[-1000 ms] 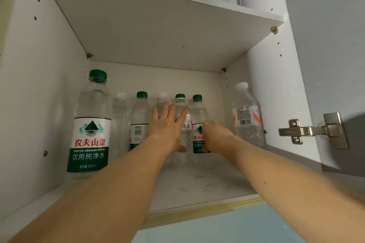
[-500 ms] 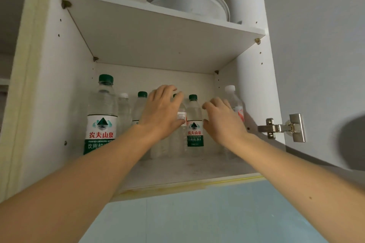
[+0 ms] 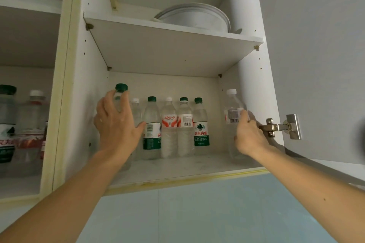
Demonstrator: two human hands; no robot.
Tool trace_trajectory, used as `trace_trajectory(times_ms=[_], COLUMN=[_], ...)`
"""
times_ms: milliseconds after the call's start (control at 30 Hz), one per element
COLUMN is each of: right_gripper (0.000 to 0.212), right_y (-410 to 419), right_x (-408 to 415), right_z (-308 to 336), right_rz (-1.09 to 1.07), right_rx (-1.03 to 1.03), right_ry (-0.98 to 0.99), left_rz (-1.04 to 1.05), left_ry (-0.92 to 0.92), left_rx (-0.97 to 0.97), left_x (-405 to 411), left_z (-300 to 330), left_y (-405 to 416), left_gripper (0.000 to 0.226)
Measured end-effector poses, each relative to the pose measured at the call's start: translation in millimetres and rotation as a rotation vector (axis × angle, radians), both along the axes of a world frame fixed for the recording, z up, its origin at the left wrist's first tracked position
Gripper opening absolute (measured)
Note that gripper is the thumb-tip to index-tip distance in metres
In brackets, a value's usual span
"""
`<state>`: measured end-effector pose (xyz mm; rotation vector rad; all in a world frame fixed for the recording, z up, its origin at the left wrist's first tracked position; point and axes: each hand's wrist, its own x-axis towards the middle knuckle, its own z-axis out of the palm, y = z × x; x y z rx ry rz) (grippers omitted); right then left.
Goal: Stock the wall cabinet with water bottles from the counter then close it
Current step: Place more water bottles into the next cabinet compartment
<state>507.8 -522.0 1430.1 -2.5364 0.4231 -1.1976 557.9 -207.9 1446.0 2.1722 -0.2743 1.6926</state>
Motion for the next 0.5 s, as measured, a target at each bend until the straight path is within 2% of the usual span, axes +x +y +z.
trace_trajectory(times_ms=[133, 300, 500], right_gripper=[0.065, 0.077, 0.085], right_y=[-6.1, -10.8, -11.1], right_x=[7.8, 22.8, 47.1], right_z=[6.1, 10.3, 22.5], right_rz=[0.05, 0.131, 0.166], right_rx=[0.073, 0.097, 0.064], right_ry=[0.026, 0.113, 0.215], left_rz=[-0.154, -0.19, -0.258], left_ry=[0.061, 0.015, 0.042], left_rx=[-0.115, -0.097, -0.144], left_x=[4.0, 8.9, 7.5], left_z=[-2.3, -6.9, -5.8], left_y=[-0.9, 1.2, 2.6], left_gripper=[0.094, 0.085, 0.084])
